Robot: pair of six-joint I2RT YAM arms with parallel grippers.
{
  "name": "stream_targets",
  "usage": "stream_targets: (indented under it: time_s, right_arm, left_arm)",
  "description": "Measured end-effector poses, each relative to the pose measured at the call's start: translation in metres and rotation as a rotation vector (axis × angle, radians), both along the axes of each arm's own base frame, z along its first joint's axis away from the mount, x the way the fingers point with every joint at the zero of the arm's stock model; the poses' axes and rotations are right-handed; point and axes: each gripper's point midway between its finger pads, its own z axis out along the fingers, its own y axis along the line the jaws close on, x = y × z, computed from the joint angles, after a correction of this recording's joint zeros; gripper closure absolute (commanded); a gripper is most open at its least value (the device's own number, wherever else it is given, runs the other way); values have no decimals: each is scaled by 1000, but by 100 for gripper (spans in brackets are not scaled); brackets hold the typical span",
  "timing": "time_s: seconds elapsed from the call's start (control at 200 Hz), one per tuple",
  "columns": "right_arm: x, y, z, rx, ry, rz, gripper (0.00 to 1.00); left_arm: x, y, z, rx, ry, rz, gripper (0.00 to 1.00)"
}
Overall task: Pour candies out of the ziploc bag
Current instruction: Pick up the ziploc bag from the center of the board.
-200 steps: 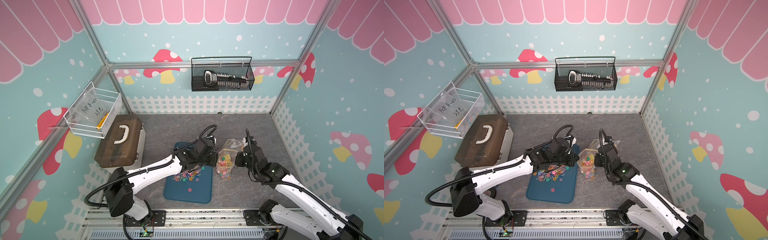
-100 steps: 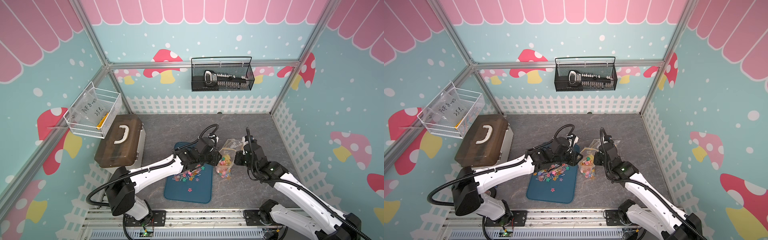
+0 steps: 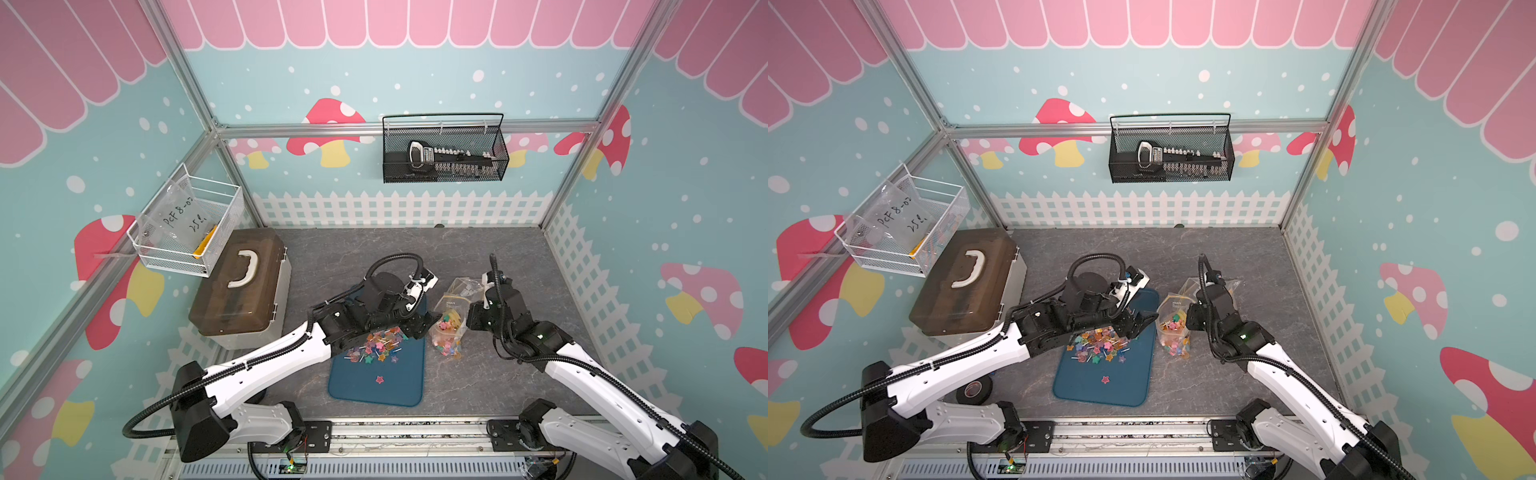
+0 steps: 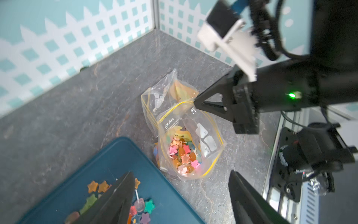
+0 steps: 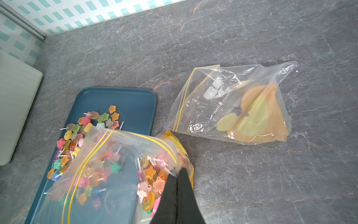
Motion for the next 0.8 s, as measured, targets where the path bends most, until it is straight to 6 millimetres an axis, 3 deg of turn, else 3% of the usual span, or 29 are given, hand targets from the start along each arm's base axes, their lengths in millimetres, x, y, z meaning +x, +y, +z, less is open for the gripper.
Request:
stream_targets:
  time_s: [0.1,0.2,0.6,0.801]
  right_arm:
    - [-1,2,0,5,4,11,100]
    - [-2,4,0,16,9,26,100]
    - [-3,13,2,55,10,65,100]
    - [-3,15,1,62,14,75,100]
  left_arm:
    - [-10,-2,6,24,-83,-107,19]
    - [-17,-10,-1,57,-120,-193,19]
    - [-60,-56,-71,229,-146,-464,21]
    - [-60,-69,-91,292,-186,-446,24]
